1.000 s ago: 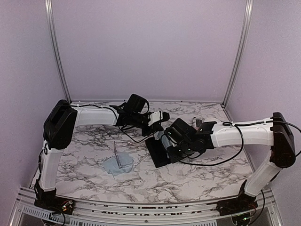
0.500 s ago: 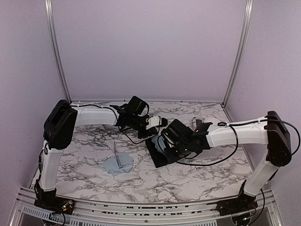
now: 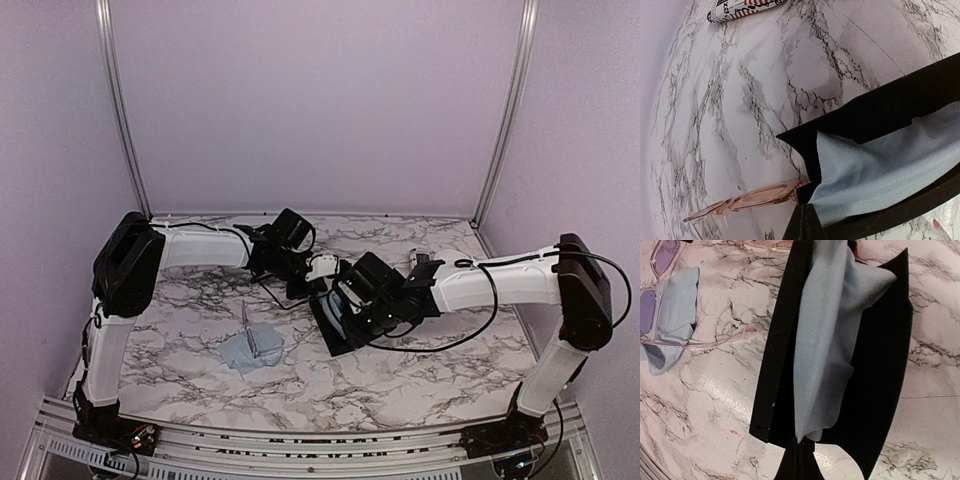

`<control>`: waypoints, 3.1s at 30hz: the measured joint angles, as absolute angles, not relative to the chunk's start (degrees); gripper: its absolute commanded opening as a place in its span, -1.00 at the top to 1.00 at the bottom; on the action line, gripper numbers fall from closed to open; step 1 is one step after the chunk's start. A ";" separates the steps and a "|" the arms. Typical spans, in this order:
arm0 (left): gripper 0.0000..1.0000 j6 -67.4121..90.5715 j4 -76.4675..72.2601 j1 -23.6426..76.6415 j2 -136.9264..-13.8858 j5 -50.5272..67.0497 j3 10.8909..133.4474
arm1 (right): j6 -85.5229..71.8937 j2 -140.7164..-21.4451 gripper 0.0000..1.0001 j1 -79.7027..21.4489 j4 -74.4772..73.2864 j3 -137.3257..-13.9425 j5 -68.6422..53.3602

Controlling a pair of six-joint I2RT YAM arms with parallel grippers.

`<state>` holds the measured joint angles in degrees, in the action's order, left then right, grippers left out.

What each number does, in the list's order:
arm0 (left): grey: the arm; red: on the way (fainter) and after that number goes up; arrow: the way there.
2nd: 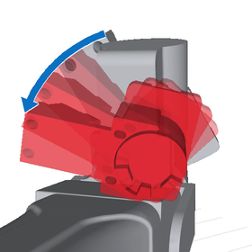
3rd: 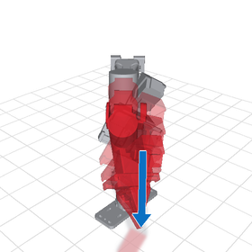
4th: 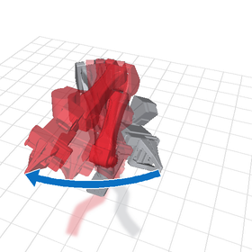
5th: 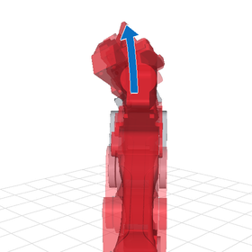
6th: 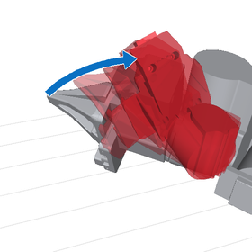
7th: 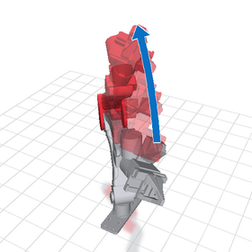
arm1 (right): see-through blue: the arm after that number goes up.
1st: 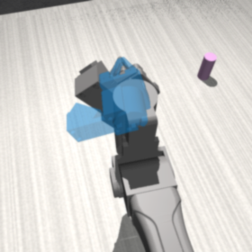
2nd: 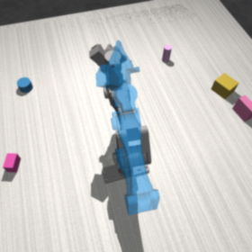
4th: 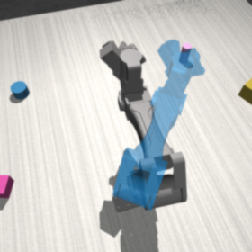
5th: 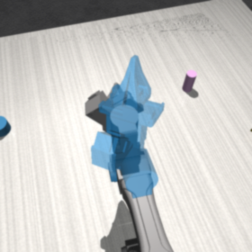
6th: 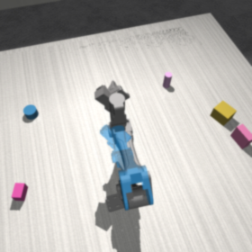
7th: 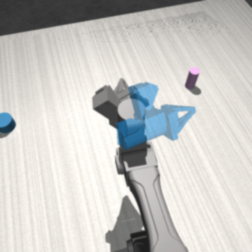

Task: Organize the sunglasses
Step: Place the folded cleaning cloth in the sunglasses case, then fold the folded cleaning cloth for the sunglasses case.

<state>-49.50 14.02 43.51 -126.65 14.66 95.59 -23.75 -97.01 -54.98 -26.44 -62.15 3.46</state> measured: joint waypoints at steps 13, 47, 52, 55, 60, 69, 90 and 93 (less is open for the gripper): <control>0.81 -50.17 14.48 41.67 -126.58 8.80 93.97 | -23.73 -98.91 0.79 -55.00 -27.62 -62.17 -1.45; -0.23 -14.83 12.78 32.23 -101.93 3.97 82.26 | -27.22 -107.96 0.32 -45.15 -30.55 -80.38 -4.49; -0.28 -11.75 11.57 32.25 -97.27 2.63 76.93 | -27.18 -112.16 0.37 -45.15 -31.53 -84.23 -4.16; -0.30 -10.55 11.14 32.25 -95.37 2.04 74.37 | -27.00 -114.06 0.43 -45.15 -32.32 -85.95 -3.86; -0.30 -9.32 10.17 32.25 -94.37 1.78 72.05 | -27.00 -116.05 0.48 -45.15 -33.93 -87.29 -3.77; -0.28 -8.91 9.10 32.25 -93.76 1.89 71.46 | -27.00 -118.41 0.53 -45.15 -35.33 -89.38 -3.77; -0.23 -8.71 8.58 32.25 -93.23 2.09 70.96 | -29.63 -119.68 1.00 -45.15 -34.20 -89.86 -3.11; -0.23 -8.54 8.56 32.25 -93.10 2.13 70.94 | -30.46 -119.70 1.00 -45.15 -32.21 -89.86 -3.33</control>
<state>-8.54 8.56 32.25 -93.10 2.13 70.94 -30.46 -119.70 -45.15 -32.21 -89.86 -3.33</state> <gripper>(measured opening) 0.617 0.008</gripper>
